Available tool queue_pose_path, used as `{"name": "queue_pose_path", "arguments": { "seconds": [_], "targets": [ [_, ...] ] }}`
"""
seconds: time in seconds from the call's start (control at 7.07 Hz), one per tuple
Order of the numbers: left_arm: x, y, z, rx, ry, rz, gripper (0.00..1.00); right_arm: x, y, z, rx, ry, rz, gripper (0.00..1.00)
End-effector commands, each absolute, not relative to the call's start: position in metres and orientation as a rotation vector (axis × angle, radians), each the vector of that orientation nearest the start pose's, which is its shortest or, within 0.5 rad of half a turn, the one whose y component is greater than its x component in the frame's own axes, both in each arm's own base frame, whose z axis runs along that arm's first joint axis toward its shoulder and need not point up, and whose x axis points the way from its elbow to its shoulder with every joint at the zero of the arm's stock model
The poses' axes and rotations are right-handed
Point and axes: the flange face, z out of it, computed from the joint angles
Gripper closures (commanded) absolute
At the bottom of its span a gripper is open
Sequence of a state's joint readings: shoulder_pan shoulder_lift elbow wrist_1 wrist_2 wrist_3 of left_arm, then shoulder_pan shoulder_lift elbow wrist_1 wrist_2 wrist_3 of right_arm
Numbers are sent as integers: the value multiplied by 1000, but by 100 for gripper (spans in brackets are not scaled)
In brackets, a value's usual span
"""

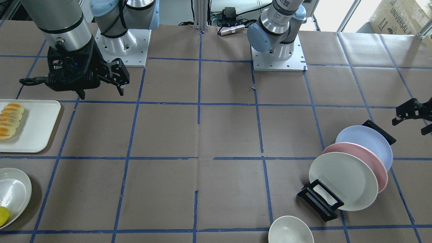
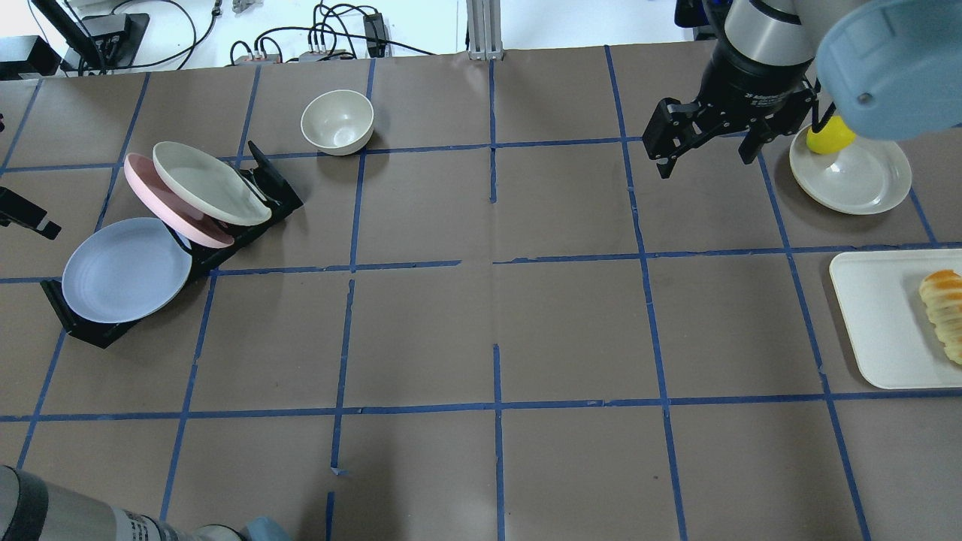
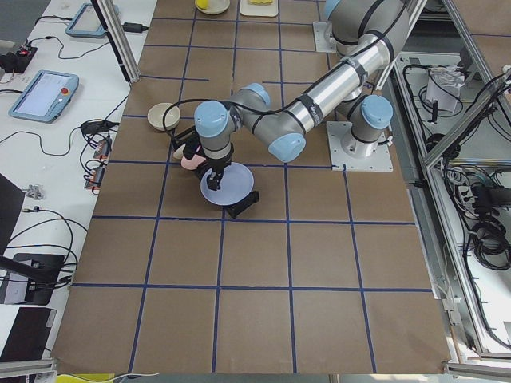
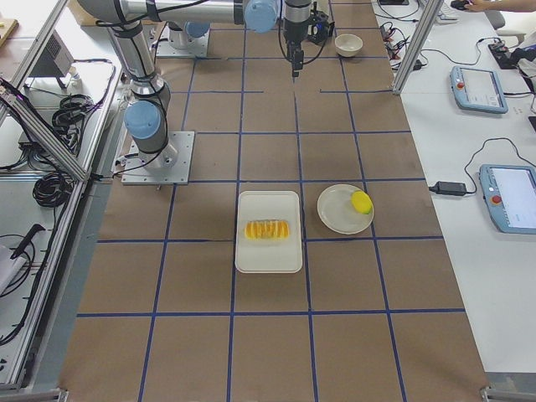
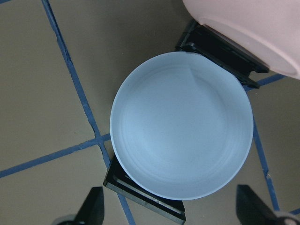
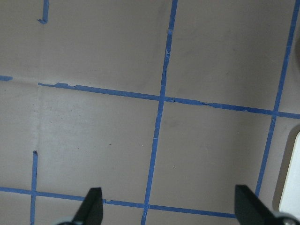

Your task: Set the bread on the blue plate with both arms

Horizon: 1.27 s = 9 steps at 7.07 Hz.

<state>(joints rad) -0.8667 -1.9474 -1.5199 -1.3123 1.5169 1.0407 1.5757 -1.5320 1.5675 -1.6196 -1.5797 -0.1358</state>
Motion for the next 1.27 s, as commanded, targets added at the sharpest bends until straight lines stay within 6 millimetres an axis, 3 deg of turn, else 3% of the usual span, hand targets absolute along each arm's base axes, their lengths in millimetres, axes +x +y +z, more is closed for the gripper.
{"name": "queue_pose_path", "arguments": {
  "seconds": [0.0,0.14,0.28,0.42,0.57,0.71,0.85,1.13],
  "targets": [
    [320,-598,289,587,3221,-40,0,130,-509,481,-205,3142,-12,0],
    [328,-612,270,595,3235,-26,0,127,-503,472,-199,3142,94,0],
    [326,-619,253,612,3251,-9,0,104,-514,466,-150,3145,50,0],
    [324,-621,246,615,3270,-15,0,36,-525,451,-178,3142,45,1],
    [323,-621,237,618,3282,-2,0,-45,-515,414,-70,3106,118,1],
    [318,-624,233,631,3283,8,0,-93,-498,370,-32,3049,146,1],
    [319,-626,221,631,3296,22,0,-125,-485,344,60,3032,95,1],
    [317,-625,206,635,3315,51,0,-173,-469,338,189,3066,90,0]
  ]
}}
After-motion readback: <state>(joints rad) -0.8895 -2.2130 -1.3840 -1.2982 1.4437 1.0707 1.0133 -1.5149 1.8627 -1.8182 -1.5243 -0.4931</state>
